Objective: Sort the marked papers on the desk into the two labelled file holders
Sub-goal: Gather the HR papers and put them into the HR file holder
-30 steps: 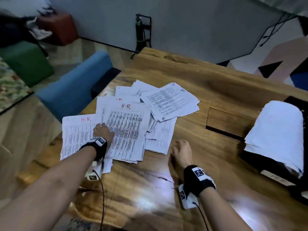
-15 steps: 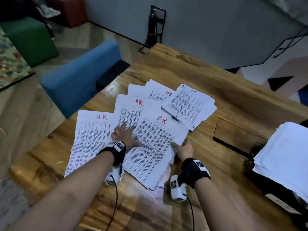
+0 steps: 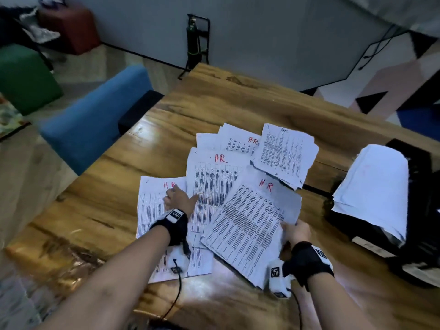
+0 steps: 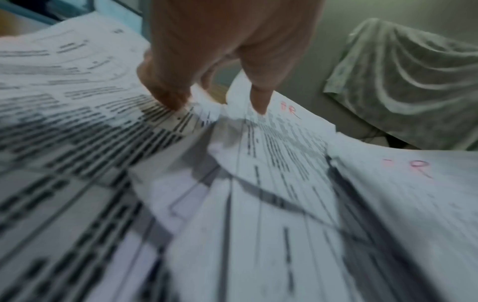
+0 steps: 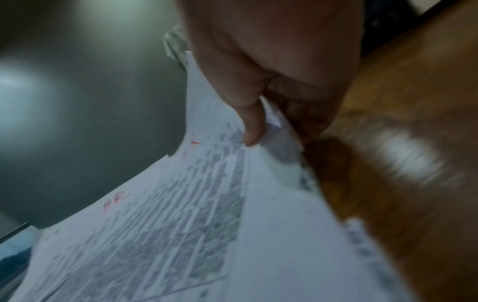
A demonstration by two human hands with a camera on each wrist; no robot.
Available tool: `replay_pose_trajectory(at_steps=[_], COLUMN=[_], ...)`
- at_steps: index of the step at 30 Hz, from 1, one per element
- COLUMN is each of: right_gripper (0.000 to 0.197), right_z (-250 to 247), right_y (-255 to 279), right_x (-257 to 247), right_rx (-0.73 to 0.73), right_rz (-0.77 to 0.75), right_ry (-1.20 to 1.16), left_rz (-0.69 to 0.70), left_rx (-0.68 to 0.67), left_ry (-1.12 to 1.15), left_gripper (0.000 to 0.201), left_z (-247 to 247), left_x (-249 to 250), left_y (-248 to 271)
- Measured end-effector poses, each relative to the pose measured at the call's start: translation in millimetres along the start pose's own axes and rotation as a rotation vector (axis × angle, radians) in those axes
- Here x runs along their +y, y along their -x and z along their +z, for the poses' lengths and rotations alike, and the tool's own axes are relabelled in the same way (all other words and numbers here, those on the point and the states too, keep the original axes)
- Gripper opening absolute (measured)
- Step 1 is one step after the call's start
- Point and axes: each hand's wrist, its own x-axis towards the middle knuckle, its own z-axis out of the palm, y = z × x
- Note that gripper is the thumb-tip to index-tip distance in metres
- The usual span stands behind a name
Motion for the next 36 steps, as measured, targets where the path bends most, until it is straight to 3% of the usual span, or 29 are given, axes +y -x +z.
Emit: replay_pose_trajectory(at_steps=[3,6,9,12,13,15,17,21,24,27,30,33,36], right_gripper=[0.016,0.004,0.005,0.018,0.026,0.044,0.046,0.029,0.031,0.031,0.034,0.036,0.031], right_z=[-17,-27,-37,-40,-38,-34,-31,-30,-28,-26,-25,-24,-21], right_y=[0,0,3,1,0,-3,-1,6,6,4,3,5,7], right_x=[7,10,7,12,16,24,28,29,31,33,33,32,35], right_rx=[-0.035,-0.01,0.004,-0.001,-0.001,-0.008,-0.021,0.004,0.025,0.025,0.014,-0.032,-0.068], right_rz=[-0.042,-0.074,-0.057,-0.037,-0.029,-0.006,-0.012,-0.063,-0.118,-0.176,-0.175,-0.187,-0.176], right_ry=[-0.12,-0.204,-0.32,-0.424,-0.447,-0.464,-0.47,-0.462,-0.509,-0.509,-0.529,-0.535,-0.523], left_rz=[0.012,0.184,0.313,0.281,0.267,0.247,0.233,0.277,0.299,0.315,0.282,0.225,0.202], left_rx=[-0.179,-0.213,-0.304,-0.422,-0.449,-0.49,-0.493,-0.482,-0.387,-0.293,-0.393,-0.508,-0.444], left_ry=[0.138,0.129,0.15,0.242,0.274,0.357,0.454,0.498,0.479,0.52,0.558,0.529,0.4], left_gripper=[0.06,0.034,0.023,0.04,0.036,0.009,0.015,0.039,0.04,0.029,0.025,0.037,0.043], left_z=[5,15,27,40,44,47,49,46,44,45,43,45,50], left_x=[6,21,31,27,25,25,23,28,29,32,36,40,39], left_y=[-11,1,22,32,35,45,50,55,49,43,44,47,47])
